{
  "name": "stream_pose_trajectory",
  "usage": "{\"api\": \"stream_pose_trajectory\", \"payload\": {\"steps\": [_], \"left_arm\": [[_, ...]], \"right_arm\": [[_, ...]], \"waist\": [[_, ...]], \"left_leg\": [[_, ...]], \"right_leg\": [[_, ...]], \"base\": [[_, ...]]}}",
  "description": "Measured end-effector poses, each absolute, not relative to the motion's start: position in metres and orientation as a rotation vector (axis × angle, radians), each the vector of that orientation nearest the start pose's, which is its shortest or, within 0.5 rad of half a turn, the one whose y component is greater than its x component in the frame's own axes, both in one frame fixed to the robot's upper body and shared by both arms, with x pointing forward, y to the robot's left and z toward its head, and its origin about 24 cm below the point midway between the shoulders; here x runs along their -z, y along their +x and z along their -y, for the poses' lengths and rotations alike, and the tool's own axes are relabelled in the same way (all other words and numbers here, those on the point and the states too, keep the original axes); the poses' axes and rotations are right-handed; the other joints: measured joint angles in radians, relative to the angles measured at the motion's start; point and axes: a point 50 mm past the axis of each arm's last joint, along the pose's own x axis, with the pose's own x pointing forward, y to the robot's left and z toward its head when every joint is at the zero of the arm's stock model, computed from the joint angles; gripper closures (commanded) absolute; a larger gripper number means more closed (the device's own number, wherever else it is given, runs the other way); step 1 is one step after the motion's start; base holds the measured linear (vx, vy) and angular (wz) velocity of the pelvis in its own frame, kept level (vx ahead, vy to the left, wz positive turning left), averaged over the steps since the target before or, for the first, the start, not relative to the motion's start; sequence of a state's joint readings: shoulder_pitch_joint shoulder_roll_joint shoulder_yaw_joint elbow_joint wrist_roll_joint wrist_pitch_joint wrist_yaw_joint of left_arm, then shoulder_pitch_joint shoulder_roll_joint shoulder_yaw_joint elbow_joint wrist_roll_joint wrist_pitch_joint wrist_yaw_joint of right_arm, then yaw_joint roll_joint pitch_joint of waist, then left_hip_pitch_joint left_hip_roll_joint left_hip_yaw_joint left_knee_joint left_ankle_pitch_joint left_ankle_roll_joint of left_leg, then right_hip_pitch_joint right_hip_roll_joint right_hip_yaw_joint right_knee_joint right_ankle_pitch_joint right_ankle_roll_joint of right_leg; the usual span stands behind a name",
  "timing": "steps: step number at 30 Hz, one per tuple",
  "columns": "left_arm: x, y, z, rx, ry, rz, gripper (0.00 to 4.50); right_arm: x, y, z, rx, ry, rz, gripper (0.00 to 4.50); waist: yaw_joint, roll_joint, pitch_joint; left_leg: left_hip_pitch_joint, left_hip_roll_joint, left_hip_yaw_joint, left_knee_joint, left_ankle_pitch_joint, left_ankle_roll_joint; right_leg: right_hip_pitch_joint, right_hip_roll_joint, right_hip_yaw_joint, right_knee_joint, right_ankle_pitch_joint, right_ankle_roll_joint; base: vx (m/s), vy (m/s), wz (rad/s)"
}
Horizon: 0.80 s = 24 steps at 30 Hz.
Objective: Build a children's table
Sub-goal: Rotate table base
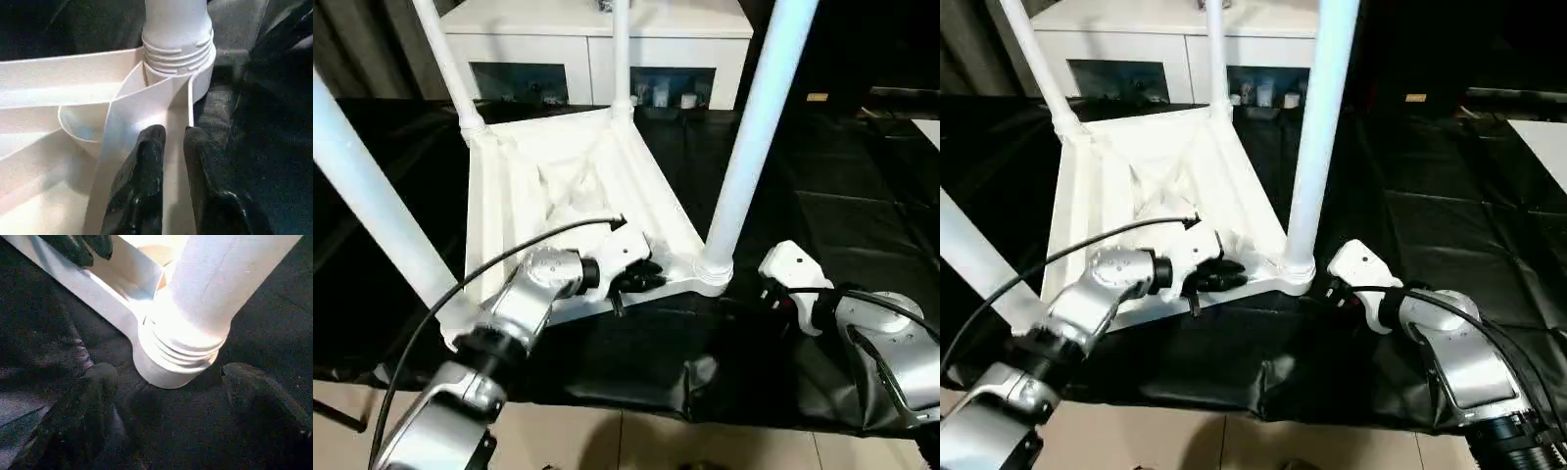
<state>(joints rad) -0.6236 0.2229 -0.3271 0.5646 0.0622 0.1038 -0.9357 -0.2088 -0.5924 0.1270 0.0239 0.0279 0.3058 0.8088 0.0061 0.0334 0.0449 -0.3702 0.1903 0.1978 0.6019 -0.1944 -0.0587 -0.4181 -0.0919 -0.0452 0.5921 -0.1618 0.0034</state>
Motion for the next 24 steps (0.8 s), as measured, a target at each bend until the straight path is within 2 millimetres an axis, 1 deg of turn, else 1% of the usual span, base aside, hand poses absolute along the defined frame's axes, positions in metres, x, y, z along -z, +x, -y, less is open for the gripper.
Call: {"api": "stream_pose_trajectory", "payload": {"steps": [8,11,14,17,23,24], "left_arm": [[-0.059,0.33,-0.077,1.218,0.428,-0.33,3.62],[-0.057,0.329,-0.073,1.23,0.404,-0.341,3.62],[-0.05,0.325,-0.07,1.265,0.381,-0.386,3.62],[-0.049,0.325,-0.069,1.268,0.37,-0.398,3.62],[-0.048,0.327,-0.068,1.266,0.42,-0.395,3.62],[-0.048,0.327,-0.068,1.264,0.421,-0.396,3.78]], "right_arm": [[-0.068,0.273,0.202,-0.809,-0.493,-0.377,0.67],[-0.068,0.273,0.203,-0.806,-0.493,-0.376,0.67],[-0.068,0.273,0.203,-0.805,-0.493,-0.376,0.67],[-0.068,0.273,0.203,-0.804,-0.492,-0.378,0.67],[-0.068,0.273,0.203,-0.801,-0.491,-0.384,0.67],[-0.068,0.273,0.203,-0.801,-0.491,-0.384,0.67]], "waist": [[0.001,0.0,0.0],[0.003,0.0,0.0],[0.003,0.0,0.0],[0.003,0.001,0.0],[0.003,0.001,-0.001],[0.003,0.001,-0.001]], "left_leg": [[0.001,0.0,0.0,0.0,0.0,0.0],[0.001,0.0,0.0,0.0,0.0,0.0],[0.0,0.0,0.0,0.0,0.0,0.0],[0.0,0.0,0.0,0.0,0.0,0.0],[0.0,0.0,0.0,0.0,0.0,0.0],[0.001,0.0,0.0,0.0,0.0,0.0]], "right_leg": [[0.002,0.0,0.0,0.0,0.0,0.0],[0.002,0.0,0.0,0.0,0.0,0.0],[0.001,0.0,0.0,0.0,0.0,0.0],[0.002,0.0,0.0,0.0,0.0,0.0],[0.002,0.0,0.0,0.0,0.0,0.0],[0.002,0.0,0.0,0.0,0.0,0.0]], "base": [[0.0,0.0,0.0],[0.0,0.0,0.0],[0.0,0.0,0.0],[0.0,0.0,0.0],[0.0,0.0,0.0],[0.0,0.0,0.0]]}}
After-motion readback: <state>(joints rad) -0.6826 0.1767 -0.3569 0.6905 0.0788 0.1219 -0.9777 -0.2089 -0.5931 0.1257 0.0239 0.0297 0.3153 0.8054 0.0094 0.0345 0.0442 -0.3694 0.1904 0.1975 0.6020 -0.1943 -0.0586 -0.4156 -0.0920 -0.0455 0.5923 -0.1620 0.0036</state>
